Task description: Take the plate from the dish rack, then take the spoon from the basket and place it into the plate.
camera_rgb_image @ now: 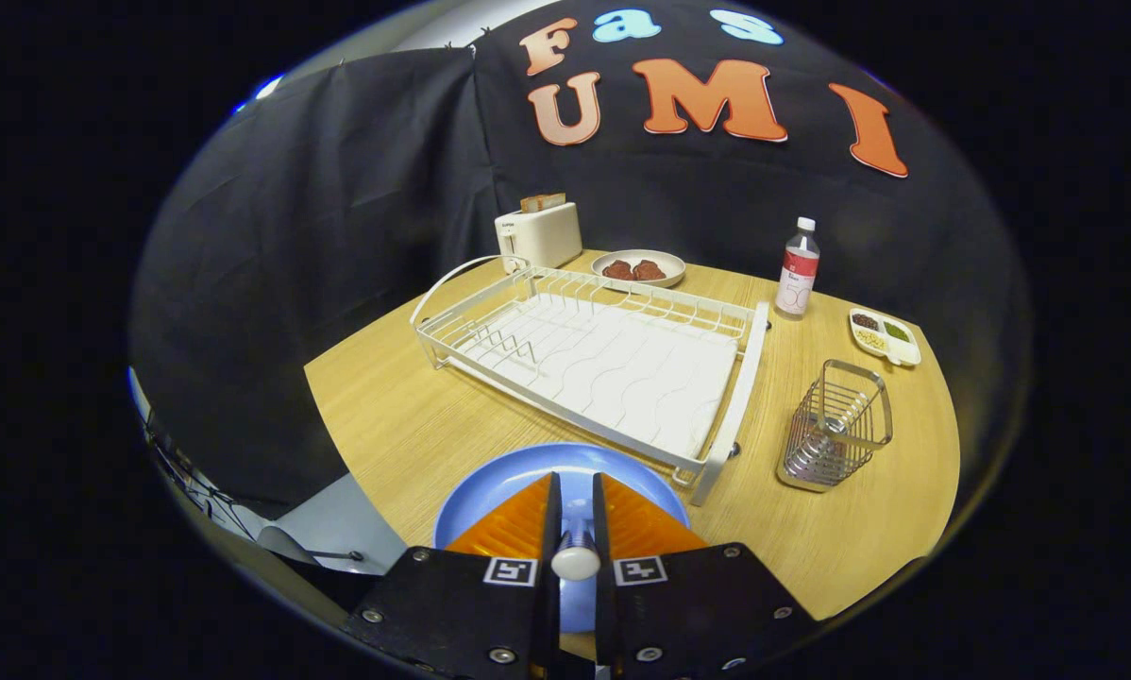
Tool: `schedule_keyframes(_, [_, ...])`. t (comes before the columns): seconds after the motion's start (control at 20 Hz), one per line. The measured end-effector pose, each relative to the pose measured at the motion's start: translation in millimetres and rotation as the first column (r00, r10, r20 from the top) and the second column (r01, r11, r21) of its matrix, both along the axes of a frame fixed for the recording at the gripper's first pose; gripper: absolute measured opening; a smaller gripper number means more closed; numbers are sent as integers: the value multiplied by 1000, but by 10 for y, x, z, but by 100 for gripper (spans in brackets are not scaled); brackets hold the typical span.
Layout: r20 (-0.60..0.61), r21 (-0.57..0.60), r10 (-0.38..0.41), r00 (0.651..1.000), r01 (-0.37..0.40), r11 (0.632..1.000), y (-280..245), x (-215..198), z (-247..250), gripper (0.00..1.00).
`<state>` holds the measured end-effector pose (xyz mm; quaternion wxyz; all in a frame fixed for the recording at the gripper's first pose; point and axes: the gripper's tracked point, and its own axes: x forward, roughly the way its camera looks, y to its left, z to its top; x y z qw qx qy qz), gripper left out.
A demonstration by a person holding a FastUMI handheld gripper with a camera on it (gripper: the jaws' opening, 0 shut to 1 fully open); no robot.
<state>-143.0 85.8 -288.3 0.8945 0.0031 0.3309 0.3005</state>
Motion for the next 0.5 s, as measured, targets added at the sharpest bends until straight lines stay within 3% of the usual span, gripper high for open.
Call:
schedule_keyframes(0.25, [-63, -26, -31, 997, 30, 999, -226, -171, -299, 15])
schedule_keyframes(0.5, [-116, -138, -29, 993, 13, 990, -375, -356, -718, 15])
